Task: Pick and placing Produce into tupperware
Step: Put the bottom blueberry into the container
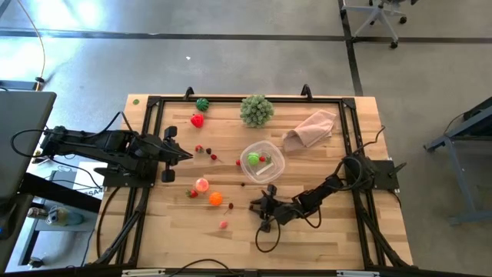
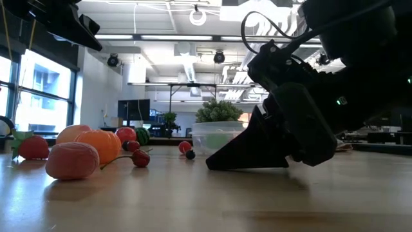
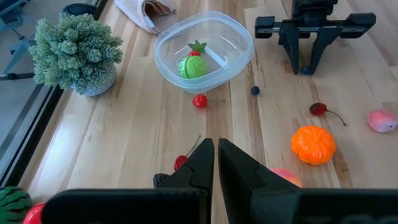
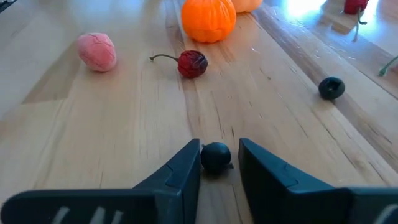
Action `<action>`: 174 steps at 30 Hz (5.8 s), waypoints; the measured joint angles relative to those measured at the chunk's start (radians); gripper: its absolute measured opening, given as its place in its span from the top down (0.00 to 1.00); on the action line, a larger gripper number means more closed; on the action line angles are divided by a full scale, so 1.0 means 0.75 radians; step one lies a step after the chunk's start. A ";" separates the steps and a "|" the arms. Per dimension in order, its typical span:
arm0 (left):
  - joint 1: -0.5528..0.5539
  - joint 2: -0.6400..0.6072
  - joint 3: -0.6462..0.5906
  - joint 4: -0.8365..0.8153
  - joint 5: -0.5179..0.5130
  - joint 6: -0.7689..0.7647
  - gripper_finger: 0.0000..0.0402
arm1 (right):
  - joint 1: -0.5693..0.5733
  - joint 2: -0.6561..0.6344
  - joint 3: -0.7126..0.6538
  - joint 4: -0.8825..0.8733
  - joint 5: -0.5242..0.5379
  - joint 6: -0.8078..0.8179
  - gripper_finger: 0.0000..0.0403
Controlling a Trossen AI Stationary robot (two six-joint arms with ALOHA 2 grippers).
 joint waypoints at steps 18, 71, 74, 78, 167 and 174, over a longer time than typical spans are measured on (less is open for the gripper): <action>0.000 0.000 0.000 0.000 0.000 0.000 0.96 | 0.034 0.002 0.004 -0.040 0.050 0.081 0.86; 0.001 0.001 0.000 0.000 0.000 0.000 0.96 | 0.151 0.000 0.003 -0.211 0.217 0.354 0.60; 0.000 0.000 0.000 0.000 0.000 0.000 0.96 | 0.164 -0.001 0.003 -0.224 0.228 0.373 0.61; 0.000 0.000 0.000 0.000 0.000 0.000 0.96 | 0.175 0.000 0.001 -0.230 0.251 0.365 0.64; 0.000 0.000 0.000 0.000 0.000 0.000 0.96 | 0.109 -0.026 -0.002 -0.063 0.228 0.089 0.94; 0.000 0.000 0.000 0.000 0.000 0.000 0.96 | 0.093 -0.027 -0.001 -0.053 0.209 0.082 0.94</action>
